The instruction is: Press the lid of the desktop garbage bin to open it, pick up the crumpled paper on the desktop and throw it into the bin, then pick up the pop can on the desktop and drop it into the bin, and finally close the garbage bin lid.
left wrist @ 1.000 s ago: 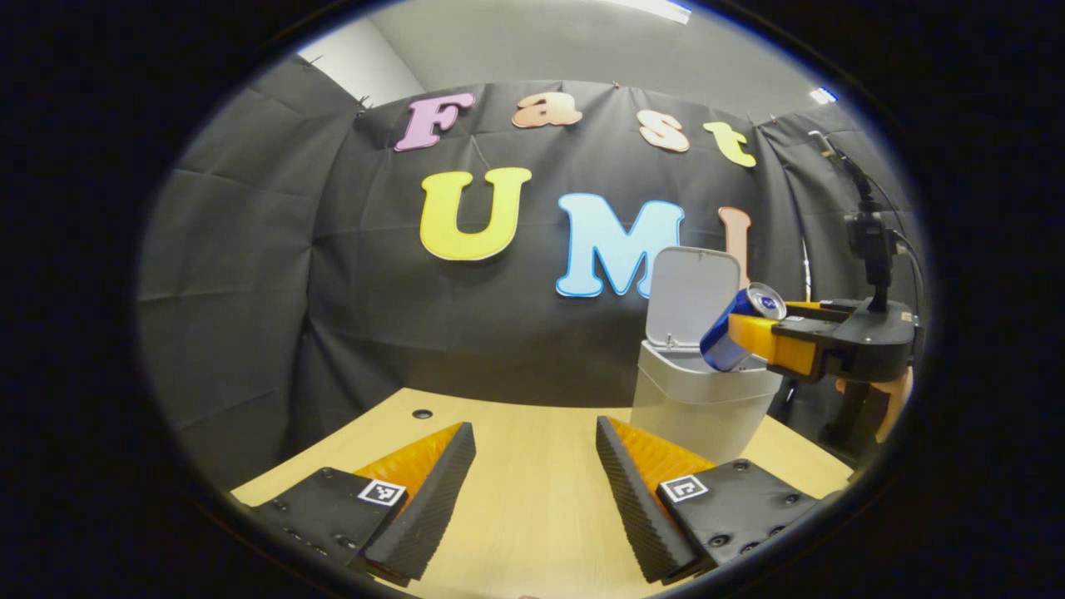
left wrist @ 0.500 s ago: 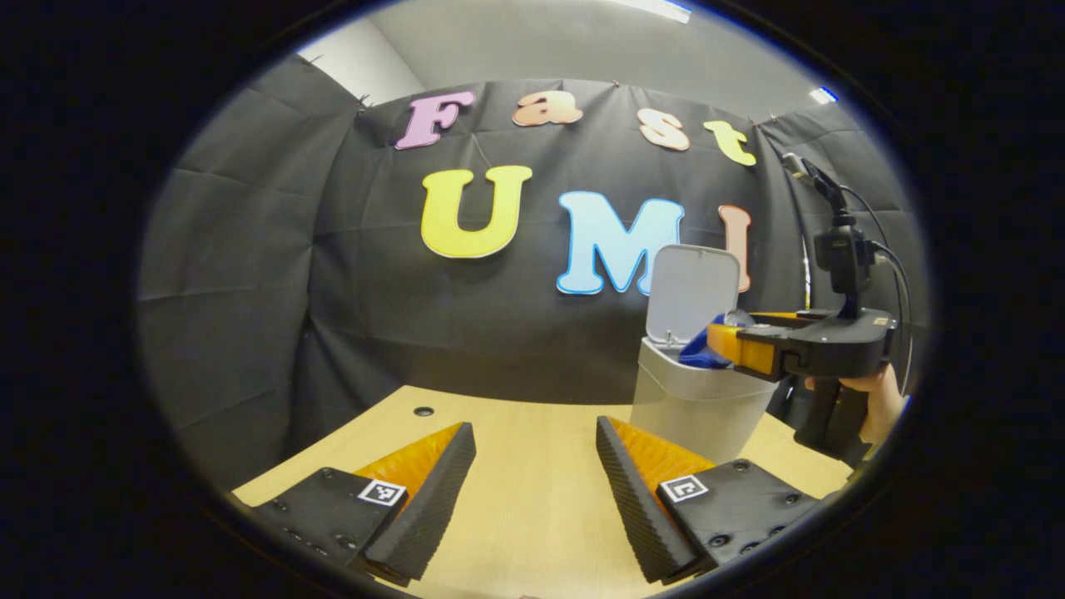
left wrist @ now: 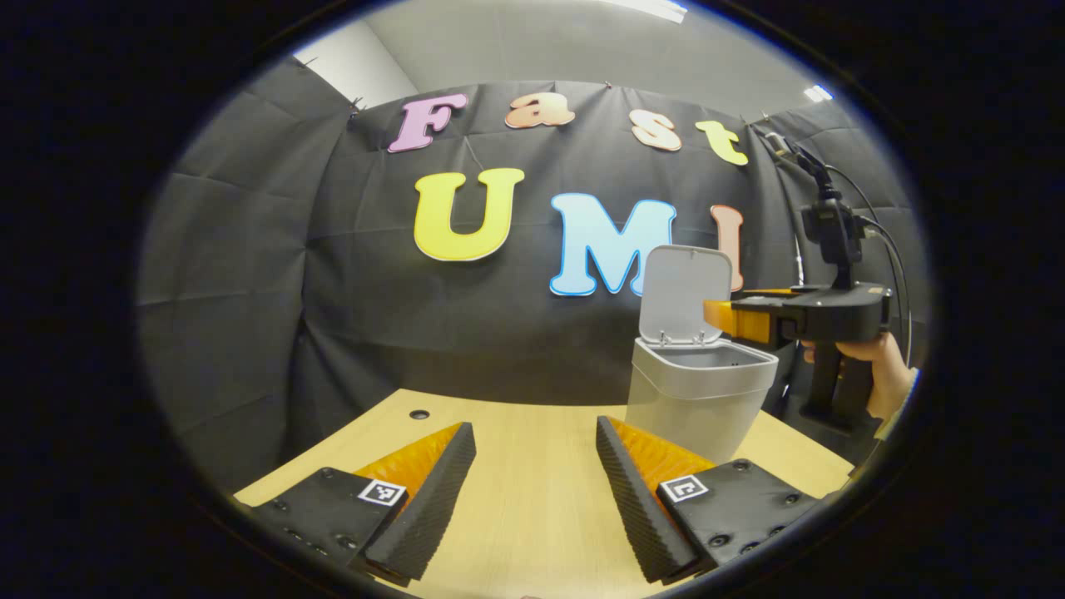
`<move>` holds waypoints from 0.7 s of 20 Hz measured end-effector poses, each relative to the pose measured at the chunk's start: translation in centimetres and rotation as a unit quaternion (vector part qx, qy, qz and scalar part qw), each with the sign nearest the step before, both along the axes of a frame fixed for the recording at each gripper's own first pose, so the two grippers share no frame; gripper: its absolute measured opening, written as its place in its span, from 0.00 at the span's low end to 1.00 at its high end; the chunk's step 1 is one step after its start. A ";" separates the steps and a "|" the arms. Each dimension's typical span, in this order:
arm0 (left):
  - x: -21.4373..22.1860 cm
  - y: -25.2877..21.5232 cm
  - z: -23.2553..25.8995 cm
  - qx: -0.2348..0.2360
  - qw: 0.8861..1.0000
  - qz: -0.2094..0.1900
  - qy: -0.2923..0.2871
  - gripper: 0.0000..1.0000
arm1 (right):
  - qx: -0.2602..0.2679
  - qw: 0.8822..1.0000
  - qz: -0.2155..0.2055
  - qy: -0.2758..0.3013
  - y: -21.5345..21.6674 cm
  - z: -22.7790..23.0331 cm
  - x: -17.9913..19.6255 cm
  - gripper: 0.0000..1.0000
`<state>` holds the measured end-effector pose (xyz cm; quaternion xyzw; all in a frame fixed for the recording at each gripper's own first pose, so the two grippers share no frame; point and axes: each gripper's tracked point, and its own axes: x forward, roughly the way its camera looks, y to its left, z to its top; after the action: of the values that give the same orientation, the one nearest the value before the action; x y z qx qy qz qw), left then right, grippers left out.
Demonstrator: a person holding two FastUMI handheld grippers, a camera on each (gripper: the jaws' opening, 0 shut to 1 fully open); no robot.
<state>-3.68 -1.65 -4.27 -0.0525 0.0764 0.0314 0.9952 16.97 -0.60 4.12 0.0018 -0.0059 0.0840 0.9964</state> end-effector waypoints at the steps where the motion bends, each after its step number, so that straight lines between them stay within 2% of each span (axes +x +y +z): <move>1: 0.2 -0.1 -0.1 0.000 1.000 -0.004 0.000 0.95 | 0.000 1.000 -0.005 0.000 -0.4 0.6 0.4 0.93; 7: 2.3 -0.1 0.3 -0.009 1.000 -0.021 -0.008 0.95 | 0.004 0.999 -0.032 0.009 -2.5 3.4 3.6 0.93; 14: 5.4 1.4 1.4 -0.007 1.000 -0.027 -0.015 0.95 | -0.012 0.999 -0.050 -0.015 -3.5 8.5 8.3 0.93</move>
<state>1.71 -0.25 -2.84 -0.0575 0.0635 0.0031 0.9963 25.23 -4.07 12.61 -0.0120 -0.0202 0.0345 0.9991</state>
